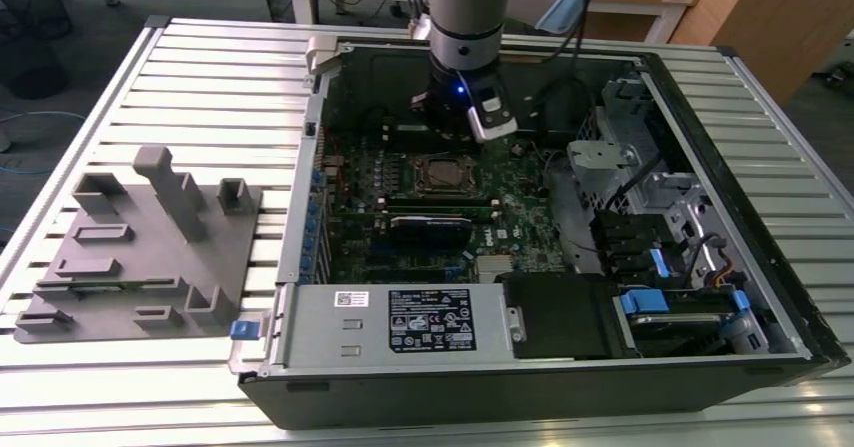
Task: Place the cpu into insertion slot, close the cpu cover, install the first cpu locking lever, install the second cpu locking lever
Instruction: 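Install the first cpu locking lever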
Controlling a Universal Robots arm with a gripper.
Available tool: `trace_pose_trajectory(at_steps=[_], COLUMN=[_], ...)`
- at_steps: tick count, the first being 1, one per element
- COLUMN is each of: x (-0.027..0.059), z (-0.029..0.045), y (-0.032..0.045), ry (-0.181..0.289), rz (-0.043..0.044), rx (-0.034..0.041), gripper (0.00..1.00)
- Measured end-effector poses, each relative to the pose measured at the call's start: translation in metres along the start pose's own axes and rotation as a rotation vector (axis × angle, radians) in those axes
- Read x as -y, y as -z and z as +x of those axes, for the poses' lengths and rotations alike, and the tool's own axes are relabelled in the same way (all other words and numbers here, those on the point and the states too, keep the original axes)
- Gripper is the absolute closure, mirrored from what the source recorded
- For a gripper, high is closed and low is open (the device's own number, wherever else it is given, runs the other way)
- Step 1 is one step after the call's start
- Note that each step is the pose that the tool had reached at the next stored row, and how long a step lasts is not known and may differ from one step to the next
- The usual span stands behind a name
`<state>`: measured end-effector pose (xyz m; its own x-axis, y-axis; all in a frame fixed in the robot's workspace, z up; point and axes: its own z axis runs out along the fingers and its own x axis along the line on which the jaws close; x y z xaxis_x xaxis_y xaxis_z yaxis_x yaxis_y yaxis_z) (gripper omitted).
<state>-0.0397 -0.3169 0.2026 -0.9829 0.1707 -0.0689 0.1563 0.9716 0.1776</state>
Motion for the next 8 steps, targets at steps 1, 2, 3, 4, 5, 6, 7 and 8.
trace_pose_trajectory(at_steps=[1,2,3,4,5,6,7,8], x=[0.0001,0.0002,0.0003,0.0003,0.0003,0.0004,0.0004,0.0004], z=[0.0010,0.0017,0.0019,0.0019,0.0019,0.0019,0.0019,0.0019], y=[0.0001,0.0002,0.0002,0.0002,0.0001,0.0000,-0.0001,-0.0002], ry=[-0.001,-0.002,-0.005,-0.015,-0.033,-0.050,-0.069,-0.086], rz=[0.0001,0.0002,0.0004,0.0012,0.0023,0.0034,0.0048,0.0060], rx=[0.0002,0.0005,0.0009,0.0027,0.0059,0.0092,0.0125,0.0156], gripper=[0.89,0.89,0.89,0.89,0.89,0.89,0.89,0.89])
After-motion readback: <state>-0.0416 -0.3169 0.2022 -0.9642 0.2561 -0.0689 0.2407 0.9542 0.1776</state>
